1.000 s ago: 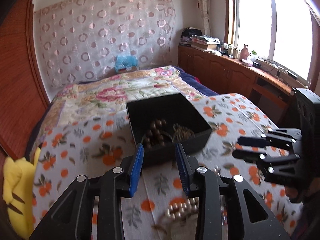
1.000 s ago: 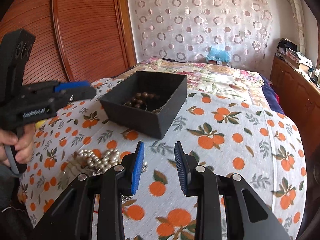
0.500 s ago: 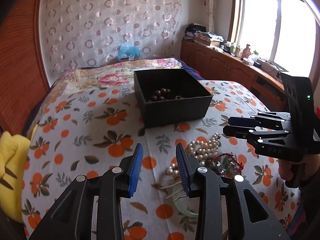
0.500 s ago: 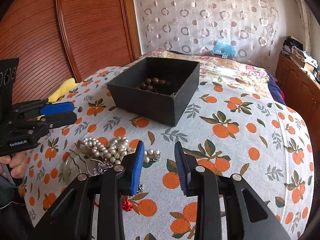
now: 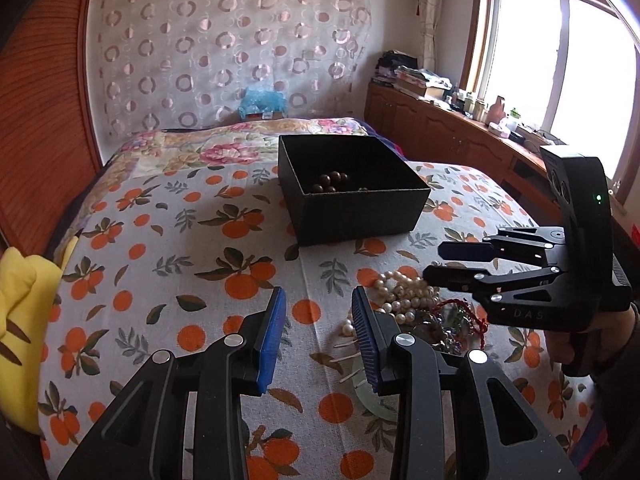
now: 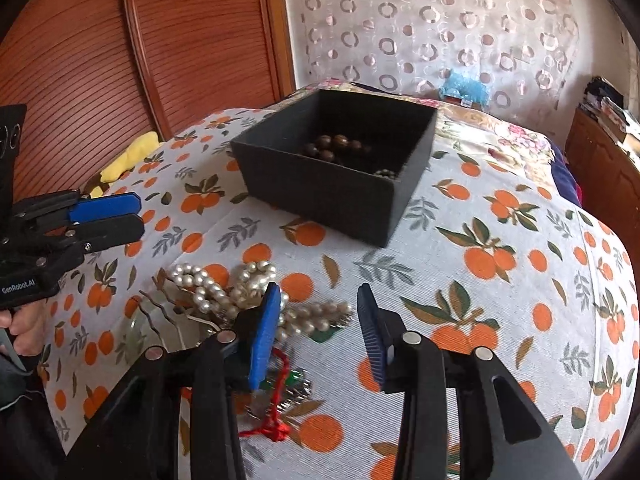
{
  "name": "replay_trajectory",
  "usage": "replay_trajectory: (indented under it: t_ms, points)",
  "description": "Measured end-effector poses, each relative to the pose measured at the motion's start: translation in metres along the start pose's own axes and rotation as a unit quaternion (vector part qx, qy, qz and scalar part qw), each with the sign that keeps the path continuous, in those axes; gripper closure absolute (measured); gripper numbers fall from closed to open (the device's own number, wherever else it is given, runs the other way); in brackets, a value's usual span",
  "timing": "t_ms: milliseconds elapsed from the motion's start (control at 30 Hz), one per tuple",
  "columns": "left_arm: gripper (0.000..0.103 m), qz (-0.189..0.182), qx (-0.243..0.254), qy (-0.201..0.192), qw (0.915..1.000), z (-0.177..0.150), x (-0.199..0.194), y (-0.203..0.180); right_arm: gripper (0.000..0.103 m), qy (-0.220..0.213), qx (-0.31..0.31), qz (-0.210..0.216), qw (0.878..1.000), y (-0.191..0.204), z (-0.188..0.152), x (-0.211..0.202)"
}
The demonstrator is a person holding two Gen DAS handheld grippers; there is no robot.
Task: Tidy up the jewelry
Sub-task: 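Reach the right tool to the pearl strand in the pile and close on it, then lift the pearl strand up from the pile with the right tool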
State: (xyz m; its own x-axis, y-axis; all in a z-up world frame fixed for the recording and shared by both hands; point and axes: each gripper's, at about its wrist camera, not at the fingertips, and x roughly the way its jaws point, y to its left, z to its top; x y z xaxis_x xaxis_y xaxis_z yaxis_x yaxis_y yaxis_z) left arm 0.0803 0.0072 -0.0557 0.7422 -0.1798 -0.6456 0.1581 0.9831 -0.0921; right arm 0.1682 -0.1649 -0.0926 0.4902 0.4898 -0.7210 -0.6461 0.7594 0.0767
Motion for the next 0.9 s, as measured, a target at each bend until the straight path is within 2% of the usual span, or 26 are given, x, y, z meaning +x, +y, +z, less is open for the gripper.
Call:
replay_trajectory:
  t_ms: [333,533,600,733,833,867,900]
  points:
    - [0.071,0.001,-0.008,-0.003,1.0000,-0.002,-0.002,0.006,0.060,-0.017,-0.010,0.016,1.000,0.016,0.006,-0.010]
    - [0.071,0.001,-0.007,-0.002,1.0000,-0.002,-0.002,0.006,0.060,0.010,-0.025,0.022,0.999,0.024,0.007,0.006]
    - [0.071,0.001,-0.007,-0.002,1.0000,-0.003,-0.001,0.006,0.060,0.027,-0.013,0.046,0.998,0.022,0.008,0.016]
    - [0.071,0.001,-0.008,-0.002,1.0000,-0.003,-0.001,0.006,0.060,0.034,-0.012,0.054,0.998,0.023,0.008,0.020]
    - [0.071,0.001,-0.010,-0.001,0.9999,-0.005,0.000,0.007,0.072,0.035,-0.014,0.064,0.997,0.024,0.006,0.019]
    - [0.071,0.001,-0.011,-0.001,0.9999,-0.006,0.000,0.007,0.082,0.031,-0.019,0.056,0.998,0.025,0.006,0.016]
    - [0.071,0.000,-0.012,-0.001,0.9999,-0.007,0.001,0.007,0.087,0.030,-0.021,0.049,0.998,0.025,0.006,0.015]
